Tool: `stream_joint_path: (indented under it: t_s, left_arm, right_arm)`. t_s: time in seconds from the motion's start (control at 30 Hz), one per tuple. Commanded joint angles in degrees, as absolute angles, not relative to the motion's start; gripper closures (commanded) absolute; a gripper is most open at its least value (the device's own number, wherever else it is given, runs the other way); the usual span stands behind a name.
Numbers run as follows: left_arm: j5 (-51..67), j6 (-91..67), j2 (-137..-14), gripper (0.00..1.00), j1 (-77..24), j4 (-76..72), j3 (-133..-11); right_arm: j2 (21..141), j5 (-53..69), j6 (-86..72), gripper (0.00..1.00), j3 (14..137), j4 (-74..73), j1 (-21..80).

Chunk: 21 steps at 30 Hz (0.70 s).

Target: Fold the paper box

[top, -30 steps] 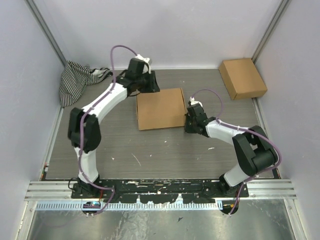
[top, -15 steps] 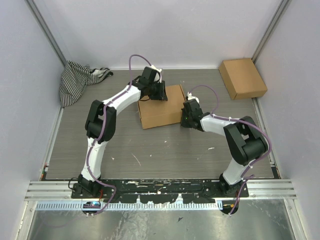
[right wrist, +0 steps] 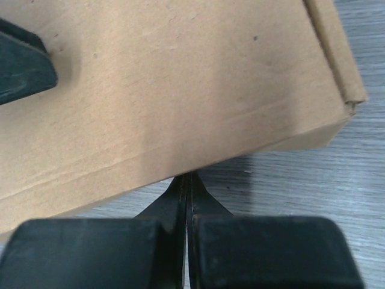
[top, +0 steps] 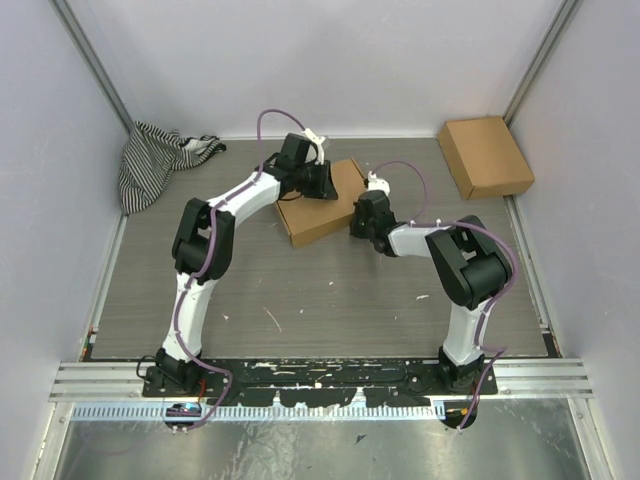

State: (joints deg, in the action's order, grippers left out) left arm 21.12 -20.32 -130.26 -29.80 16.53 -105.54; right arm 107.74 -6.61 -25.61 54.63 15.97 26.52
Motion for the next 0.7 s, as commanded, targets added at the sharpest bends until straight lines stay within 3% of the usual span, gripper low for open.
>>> stream_joint_path:
  t_s: [0.0, 0.37, 0.67]
  left_arm:
    - [27.6, -20.5, -133.1, 0.67, -32.1, 23.2, -100.9]
    - [29.5, -21.1, -130.6, 0.65, -32.4, 21.5, -99.4]
    - [17.7, -21.9, -118.4, 0.44, -29.0, 20.6, -91.3]
  right_arm:
    - [105.1, -4.9, -23.8, 0.98, 53.7, 22.5, 29.4]
    - [101.5, -4.1, -23.4, 0.98, 53.3, 16.5, 39.7]
    - [98.6, -8.0, -23.9, 0.98, 53.4, 17.0, 39.6]
